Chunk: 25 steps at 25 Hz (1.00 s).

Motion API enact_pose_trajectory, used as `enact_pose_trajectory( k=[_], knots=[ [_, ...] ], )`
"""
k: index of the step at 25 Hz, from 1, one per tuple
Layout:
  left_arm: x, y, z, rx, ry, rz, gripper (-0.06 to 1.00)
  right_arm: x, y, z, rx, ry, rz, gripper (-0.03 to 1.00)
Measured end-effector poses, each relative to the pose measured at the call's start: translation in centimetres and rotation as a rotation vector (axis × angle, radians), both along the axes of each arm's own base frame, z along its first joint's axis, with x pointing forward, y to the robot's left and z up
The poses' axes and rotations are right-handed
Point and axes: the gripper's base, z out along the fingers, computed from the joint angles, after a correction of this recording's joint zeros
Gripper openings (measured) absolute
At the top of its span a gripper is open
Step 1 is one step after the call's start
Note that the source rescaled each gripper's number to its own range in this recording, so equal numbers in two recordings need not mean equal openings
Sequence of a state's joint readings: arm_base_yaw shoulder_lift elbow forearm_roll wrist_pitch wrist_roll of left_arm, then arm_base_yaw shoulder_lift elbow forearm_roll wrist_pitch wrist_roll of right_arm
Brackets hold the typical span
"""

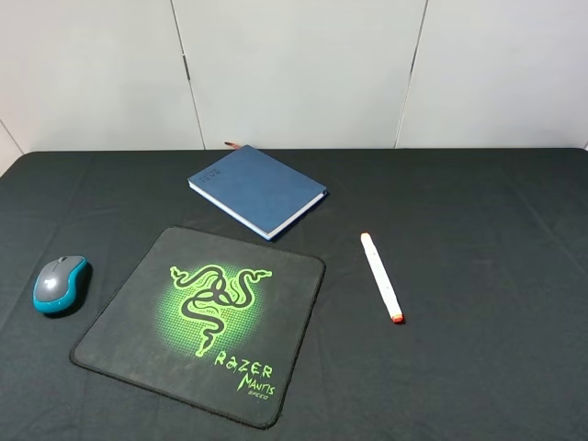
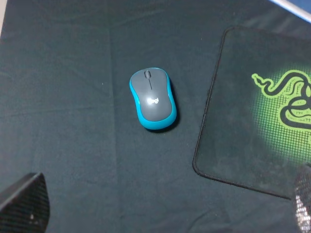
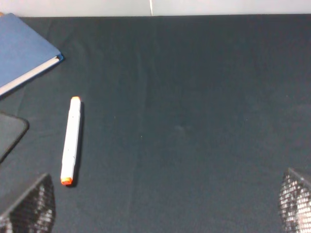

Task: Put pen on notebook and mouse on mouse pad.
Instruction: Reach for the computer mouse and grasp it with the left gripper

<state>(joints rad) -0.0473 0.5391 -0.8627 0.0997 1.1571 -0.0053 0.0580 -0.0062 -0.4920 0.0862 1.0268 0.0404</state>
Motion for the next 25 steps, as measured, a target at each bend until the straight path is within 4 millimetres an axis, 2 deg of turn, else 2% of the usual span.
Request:
enact_pose_trajectory(
  k=[4, 10, 14, 21, 25],
  knots=[
    [3.4, -0.2, 0.3, 0.003, 0.105, 0.003, 1.00, 0.0, 0.0, 0.0, 0.000, 0.000, 0.000, 1.00],
    [7.9, -0.3, -1.8, 0.015, 0.294, 0.004, 0.99, 0.0, 0.0, 0.0, 0.000, -0.001, 0.000, 1.00],
    [10.5, -0.5, -3.1, 0.018, 0.332, 0.000, 0.98, 0.0, 0.0, 0.0, 0.000, -0.001, 0.000, 1.00],
    [14.5, -0.7, -6.2, 0.024, 0.431, -0.006, 0.98, 0.0, 0.0, 0.0, 0.002, -0.001, 0.001, 1.00],
    [15.8, -0.8, -7.2, 0.024, 0.430, -0.009, 0.97, 0.0, 0.0, 0.0, 0.002, -0.002, 0.001, 1.00]
  ],
)
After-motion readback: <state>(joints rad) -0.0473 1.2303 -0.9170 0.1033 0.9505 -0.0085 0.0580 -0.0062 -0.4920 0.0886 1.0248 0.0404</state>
